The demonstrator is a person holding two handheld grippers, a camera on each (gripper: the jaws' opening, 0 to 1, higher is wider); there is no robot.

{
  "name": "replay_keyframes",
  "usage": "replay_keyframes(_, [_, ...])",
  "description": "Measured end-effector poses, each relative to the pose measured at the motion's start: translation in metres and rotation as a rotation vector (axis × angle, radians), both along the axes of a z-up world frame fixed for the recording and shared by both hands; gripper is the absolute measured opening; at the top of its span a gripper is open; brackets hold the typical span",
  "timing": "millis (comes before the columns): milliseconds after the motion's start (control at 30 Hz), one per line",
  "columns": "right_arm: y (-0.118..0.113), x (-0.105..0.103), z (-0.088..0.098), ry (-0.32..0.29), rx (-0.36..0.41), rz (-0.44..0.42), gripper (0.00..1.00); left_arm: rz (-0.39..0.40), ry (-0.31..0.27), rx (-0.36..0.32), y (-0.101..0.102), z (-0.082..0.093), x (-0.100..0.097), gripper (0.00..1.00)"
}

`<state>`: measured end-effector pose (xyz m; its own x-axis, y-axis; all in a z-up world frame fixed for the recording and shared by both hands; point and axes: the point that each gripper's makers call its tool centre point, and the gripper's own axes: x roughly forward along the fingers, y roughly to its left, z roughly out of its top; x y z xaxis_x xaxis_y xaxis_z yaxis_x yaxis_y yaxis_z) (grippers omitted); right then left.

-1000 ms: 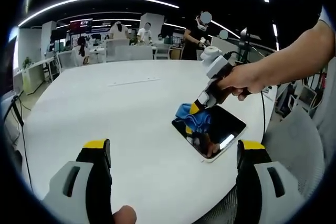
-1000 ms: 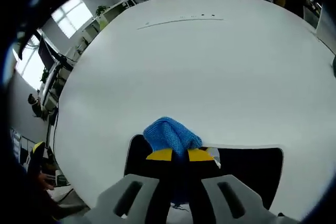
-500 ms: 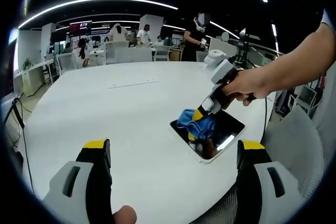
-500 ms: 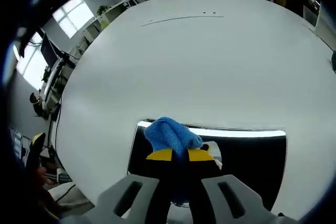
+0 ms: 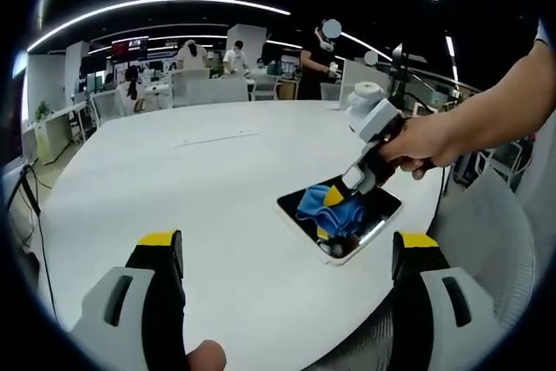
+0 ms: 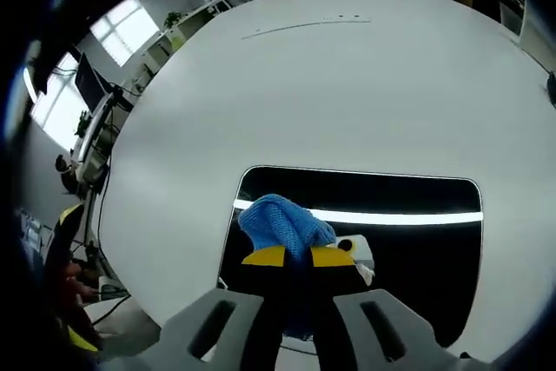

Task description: Wipe the mirror surface with the cleaning cloth until all visible marks leave the cleaned area.

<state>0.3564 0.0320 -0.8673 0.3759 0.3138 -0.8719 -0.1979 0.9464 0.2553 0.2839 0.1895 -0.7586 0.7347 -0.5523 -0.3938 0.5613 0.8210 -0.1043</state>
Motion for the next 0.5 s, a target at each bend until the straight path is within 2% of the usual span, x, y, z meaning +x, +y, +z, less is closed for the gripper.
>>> replay_keyframes(500, [0.0, -0.015, 0.002, -0.021, -0.001, 0.007, 0.03, 0.006, -0.009, 0.0, -0.001, 0.0, -0.002, 0.99])
